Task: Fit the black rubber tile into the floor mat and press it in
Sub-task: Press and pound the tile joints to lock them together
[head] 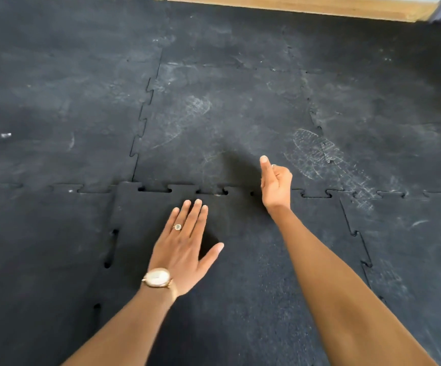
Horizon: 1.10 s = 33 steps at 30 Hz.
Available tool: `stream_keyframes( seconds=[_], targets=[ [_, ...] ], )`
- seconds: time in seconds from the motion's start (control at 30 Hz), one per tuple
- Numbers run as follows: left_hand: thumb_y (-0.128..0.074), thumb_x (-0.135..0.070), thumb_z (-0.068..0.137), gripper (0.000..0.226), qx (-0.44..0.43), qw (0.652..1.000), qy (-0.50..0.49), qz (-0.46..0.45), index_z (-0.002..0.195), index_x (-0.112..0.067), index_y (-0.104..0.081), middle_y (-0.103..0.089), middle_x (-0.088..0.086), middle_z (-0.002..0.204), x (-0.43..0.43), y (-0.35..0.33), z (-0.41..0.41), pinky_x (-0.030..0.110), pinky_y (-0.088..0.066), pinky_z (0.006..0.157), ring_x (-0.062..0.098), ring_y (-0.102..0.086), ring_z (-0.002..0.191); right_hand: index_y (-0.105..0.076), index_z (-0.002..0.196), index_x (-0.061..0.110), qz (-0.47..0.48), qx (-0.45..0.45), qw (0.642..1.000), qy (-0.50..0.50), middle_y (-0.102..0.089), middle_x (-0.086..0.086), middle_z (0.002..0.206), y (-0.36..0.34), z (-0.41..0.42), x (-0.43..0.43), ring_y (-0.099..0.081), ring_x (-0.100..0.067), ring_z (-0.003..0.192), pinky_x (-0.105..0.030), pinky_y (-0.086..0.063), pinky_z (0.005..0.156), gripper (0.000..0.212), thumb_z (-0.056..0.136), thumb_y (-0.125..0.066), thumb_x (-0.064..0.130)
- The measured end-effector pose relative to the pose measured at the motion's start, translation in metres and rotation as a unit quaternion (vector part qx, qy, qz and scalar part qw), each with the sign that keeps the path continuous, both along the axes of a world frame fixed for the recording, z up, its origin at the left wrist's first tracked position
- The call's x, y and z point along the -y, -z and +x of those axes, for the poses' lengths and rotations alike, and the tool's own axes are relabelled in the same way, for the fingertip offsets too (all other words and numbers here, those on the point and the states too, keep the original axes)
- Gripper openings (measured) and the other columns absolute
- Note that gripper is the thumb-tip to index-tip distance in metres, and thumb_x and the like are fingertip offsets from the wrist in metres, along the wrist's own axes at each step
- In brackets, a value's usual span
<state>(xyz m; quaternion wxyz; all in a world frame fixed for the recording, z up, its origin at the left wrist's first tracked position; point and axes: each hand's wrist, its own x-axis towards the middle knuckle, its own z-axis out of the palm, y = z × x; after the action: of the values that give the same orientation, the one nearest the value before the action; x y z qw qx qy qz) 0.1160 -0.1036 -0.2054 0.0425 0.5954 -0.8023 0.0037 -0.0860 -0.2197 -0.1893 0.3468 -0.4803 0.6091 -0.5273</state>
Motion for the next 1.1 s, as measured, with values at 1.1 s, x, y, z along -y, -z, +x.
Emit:
stream_keyframes(
  seconds=[1.1],
  targets=[
    [-0.02, -0.076, 0.088, 0.098, -0.045, 0.992, -0.094, 0.069, 0.154, -0.004, -0.008, -0.003, 0.013, 0.162, -0.002, -0.006, 0.021, 0.051, -0.006, 0.12, 0.028, 0.003, 0.15, -0.021, 0.045, 0.017, -0.047, 0.225, 0.967, -0.112, -0.018, 0.005, 0.04, -0.058, 0.054, 0.019, -0.01, -0.011, 0.037, -0.012, -0.012, 0.044, 0.061, 0.101, -0.043, 0.028]
  ],
)
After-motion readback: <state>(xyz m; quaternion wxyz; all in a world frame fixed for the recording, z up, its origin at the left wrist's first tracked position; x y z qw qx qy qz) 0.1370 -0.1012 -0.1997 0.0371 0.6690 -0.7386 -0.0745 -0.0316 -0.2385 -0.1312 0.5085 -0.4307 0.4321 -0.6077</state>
